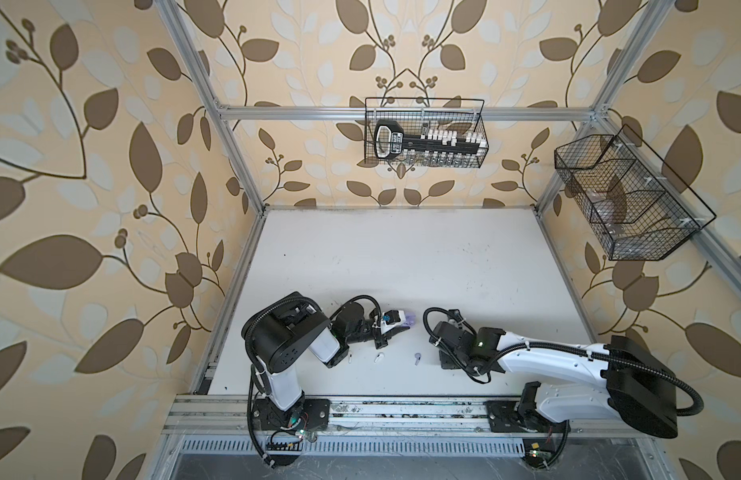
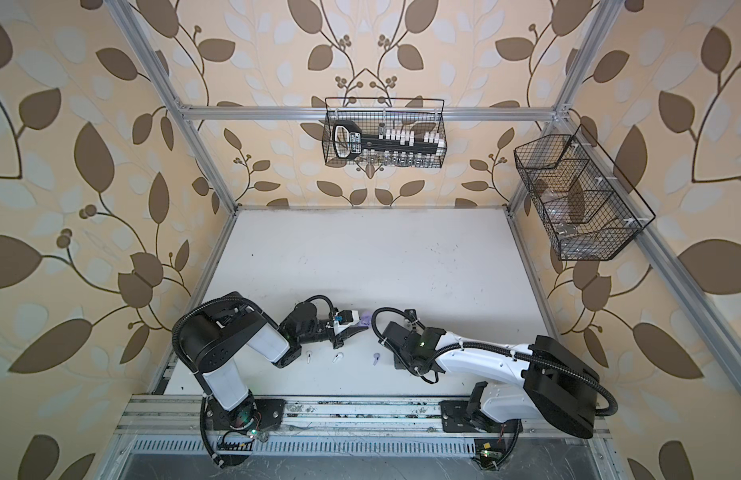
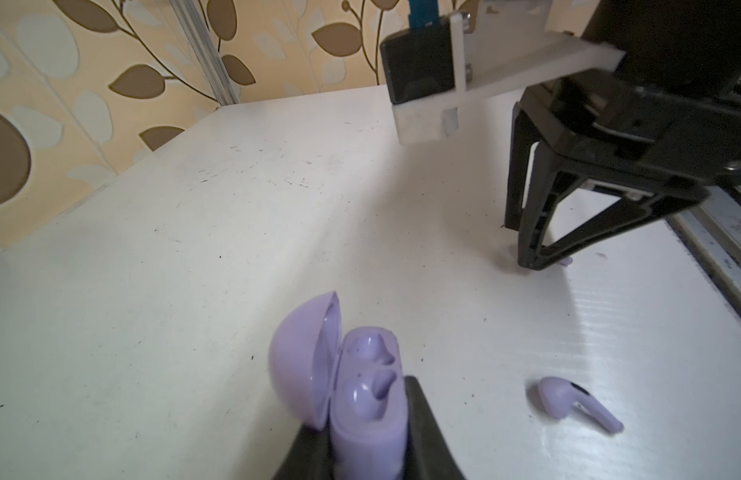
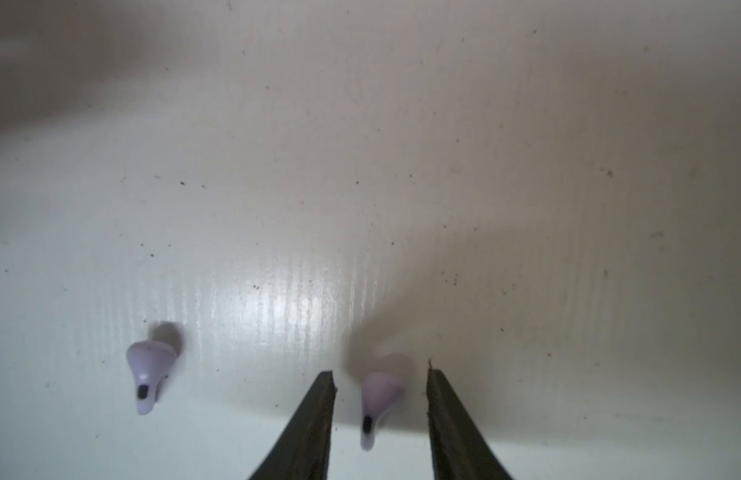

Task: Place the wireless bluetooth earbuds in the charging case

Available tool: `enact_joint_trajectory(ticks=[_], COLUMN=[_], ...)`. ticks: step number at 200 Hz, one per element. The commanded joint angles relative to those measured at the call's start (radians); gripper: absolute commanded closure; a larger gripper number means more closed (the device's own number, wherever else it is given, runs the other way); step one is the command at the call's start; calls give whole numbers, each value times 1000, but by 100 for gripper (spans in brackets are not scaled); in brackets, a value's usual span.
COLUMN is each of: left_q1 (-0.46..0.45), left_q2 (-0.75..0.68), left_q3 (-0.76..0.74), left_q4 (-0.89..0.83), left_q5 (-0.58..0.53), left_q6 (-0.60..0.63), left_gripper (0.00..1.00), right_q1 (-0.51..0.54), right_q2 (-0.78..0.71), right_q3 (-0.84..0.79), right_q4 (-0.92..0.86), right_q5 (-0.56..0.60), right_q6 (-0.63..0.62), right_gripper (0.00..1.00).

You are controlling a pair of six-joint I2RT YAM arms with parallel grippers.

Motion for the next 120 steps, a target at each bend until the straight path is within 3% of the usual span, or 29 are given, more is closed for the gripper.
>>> enact_joint_trajectory(ticks=[1, 120], left_q1=[-3, -3], left_q2=[7, 10], left_q3=[3, 2], left_q4=[62, 70], left_q5=[4, 2], left_q6=[21, 21], left_gripper=[98, 97], right_q1=[6, 6], right_q2=[10, 36], right_q3=[11, 7], right_q4=[-12, -10], right_q5=[12, 8], right_q6=[25, 32], right_gripper=[61, 64])
